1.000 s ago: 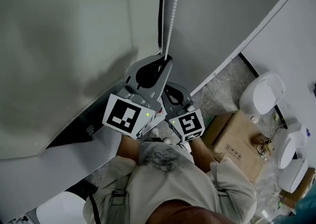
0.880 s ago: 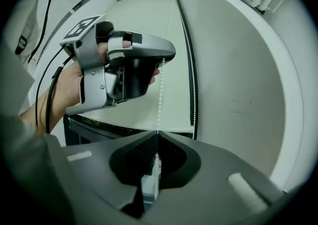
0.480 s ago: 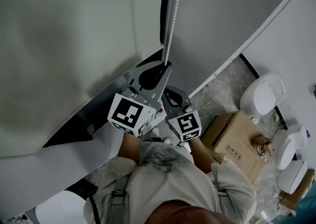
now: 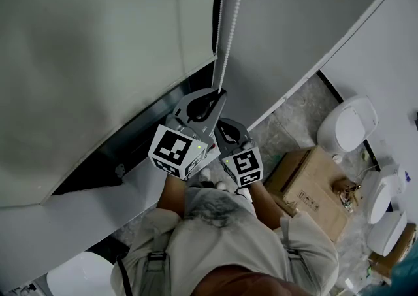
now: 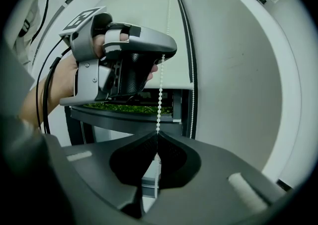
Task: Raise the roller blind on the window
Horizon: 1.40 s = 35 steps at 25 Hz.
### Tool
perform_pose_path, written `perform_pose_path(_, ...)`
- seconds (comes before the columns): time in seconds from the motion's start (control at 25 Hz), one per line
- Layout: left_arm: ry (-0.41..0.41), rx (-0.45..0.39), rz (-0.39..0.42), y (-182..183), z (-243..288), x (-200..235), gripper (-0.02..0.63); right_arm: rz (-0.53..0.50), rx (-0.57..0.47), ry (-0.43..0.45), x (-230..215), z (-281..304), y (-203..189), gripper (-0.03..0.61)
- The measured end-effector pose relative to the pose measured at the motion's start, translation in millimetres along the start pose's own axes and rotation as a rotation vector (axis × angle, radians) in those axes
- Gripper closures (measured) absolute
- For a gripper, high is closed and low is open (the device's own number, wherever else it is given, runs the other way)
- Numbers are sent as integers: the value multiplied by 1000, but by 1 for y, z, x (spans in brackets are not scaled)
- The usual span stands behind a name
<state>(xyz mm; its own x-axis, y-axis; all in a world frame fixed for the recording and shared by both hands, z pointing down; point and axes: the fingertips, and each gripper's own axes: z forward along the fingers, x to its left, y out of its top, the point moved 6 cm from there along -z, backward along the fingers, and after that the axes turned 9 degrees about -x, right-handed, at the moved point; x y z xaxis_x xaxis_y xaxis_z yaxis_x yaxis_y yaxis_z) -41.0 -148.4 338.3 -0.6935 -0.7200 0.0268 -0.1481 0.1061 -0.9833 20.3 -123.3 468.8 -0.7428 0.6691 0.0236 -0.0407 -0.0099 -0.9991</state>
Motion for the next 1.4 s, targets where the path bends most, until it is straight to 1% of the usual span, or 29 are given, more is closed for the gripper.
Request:
perform_pose_path(0.72, 5, 105, -62, -59, -3, 3, 592, 18, 106, 6, -1, 2, -57, 566)
perform_pose_path(0.84, 5, 111, -72, -65, -4, 3, 592, 21, 114, 7, 0, 1, -62, 566)
perform_pose_path(0.96, 7, 112, -65, -64, -4, 3, 592, 13, 105, 10, 1, 1, -62, 565)
perform_pose_path(1.2, 9, 103, -63, -61, -8, 4, 592, -2, 51, 21, 5, -5, -56, 560)
perform_pose_path(1.32, 9, 104, -60, -62, -7, 5, 592, 13, 8, 19, 1, -10, -43, 534)
perform_pose_path(1.4, 9, 104, -60, -62, -6, 5, 592, 12, -23, 11, -4, -15, -30, 529)
